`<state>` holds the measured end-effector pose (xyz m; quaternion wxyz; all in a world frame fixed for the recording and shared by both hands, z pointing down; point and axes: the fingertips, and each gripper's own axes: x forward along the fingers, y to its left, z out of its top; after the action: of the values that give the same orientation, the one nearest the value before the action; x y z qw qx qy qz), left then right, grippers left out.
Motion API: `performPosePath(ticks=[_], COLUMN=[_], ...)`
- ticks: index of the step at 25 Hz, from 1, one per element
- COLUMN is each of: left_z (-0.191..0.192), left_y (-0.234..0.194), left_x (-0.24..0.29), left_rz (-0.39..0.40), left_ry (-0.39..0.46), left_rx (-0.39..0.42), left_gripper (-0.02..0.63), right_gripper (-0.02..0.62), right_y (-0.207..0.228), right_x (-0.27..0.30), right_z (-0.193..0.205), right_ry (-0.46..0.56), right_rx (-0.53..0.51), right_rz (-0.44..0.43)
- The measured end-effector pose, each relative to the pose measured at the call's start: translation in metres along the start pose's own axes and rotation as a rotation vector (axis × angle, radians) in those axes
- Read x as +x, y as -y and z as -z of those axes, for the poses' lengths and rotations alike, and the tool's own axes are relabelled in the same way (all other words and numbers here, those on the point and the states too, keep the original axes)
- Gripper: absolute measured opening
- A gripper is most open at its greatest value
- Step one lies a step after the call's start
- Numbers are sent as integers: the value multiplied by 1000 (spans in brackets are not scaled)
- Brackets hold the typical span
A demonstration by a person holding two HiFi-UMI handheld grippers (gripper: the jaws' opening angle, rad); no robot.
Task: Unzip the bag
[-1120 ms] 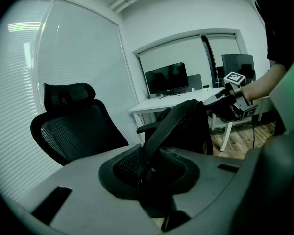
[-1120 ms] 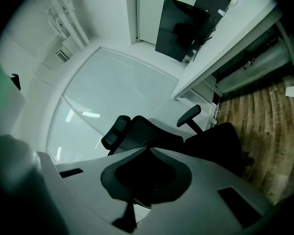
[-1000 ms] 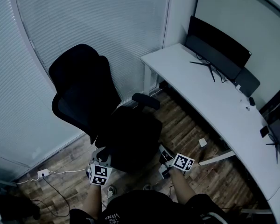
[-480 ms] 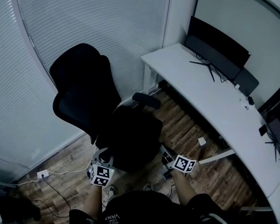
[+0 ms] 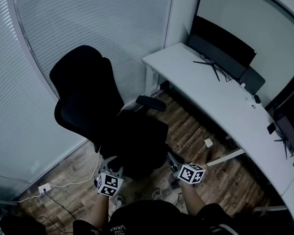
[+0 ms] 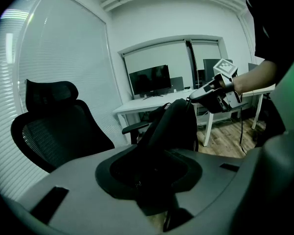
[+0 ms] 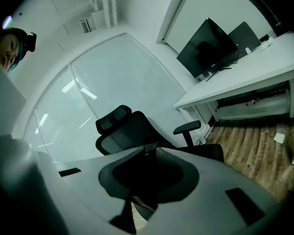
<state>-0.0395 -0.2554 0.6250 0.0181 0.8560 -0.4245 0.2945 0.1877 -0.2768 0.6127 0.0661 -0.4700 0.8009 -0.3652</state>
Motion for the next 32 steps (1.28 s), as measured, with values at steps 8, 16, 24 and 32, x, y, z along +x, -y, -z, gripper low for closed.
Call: performPosePath(ticks=[8, 16, 24, 32], left_z=[10, 24, 15, 0], left_y=[1, 15, 19, 6], left_x=[-11, -26, -55, -85], left_rz=[111, 231, 306, 308], left_ry=[9, 8, 96, 200], left_rx=[50, 98, 82, 54], left_gripper=[172, 204, 238, 239], right_gripper=[124, 152, 155, 155], right_y=[-21, -51, -81, -113], right_x=[-14, -35, -43, -54], right_z=[15, 34, 46, 61], right_ry=[69, 118, 159, 214], right_rx=[-12, -44, -74, -94], right_rz=[109, 163, 184, 198])
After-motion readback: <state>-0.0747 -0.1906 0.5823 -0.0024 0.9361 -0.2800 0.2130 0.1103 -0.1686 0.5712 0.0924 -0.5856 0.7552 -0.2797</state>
